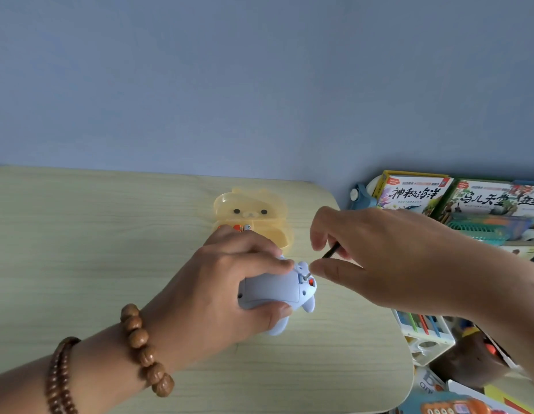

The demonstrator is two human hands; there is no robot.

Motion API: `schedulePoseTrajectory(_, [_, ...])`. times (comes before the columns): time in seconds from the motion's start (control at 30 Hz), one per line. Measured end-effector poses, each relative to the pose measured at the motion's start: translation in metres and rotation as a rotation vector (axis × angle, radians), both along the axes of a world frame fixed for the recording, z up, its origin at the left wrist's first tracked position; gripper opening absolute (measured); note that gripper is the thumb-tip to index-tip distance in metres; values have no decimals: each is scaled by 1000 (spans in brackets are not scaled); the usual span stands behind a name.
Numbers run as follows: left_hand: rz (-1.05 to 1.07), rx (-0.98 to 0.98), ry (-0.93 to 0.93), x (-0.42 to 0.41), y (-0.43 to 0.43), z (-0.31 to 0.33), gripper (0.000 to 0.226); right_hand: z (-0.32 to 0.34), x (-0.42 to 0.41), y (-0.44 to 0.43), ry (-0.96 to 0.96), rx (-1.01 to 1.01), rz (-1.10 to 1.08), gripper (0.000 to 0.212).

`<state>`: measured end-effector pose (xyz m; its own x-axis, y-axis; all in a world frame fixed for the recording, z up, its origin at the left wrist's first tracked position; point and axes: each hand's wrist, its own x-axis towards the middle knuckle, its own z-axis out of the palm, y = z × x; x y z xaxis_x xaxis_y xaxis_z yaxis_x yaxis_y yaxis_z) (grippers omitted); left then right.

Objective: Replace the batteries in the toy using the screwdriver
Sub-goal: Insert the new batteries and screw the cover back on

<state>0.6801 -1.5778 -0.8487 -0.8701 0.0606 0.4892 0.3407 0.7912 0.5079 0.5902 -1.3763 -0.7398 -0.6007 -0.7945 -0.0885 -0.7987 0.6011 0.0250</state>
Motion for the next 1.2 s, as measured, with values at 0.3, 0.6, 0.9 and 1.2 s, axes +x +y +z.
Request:
schedulePoseTrajectory(0.3, [6, 18, -9, 2, 2, -1, 43, -9, 3, -14, 159, 10, -24, 45])
schedulePoseTrajectory(0.6, [39, 120, -27, 4, -4, -2, 47, -2, 4, -10, -37, -75, -42, 17])
schedulePoseTrajectory(0.9, [6, 38, -27, 3, -1, 0, 43, -5, 5, -20, 135, 22, -75, 53])
schedulePoseTrajectory(1.2, [9, 69, -24, 6, -4, 0, 42, -6, 5, -13, -74, -124, -92, 4])
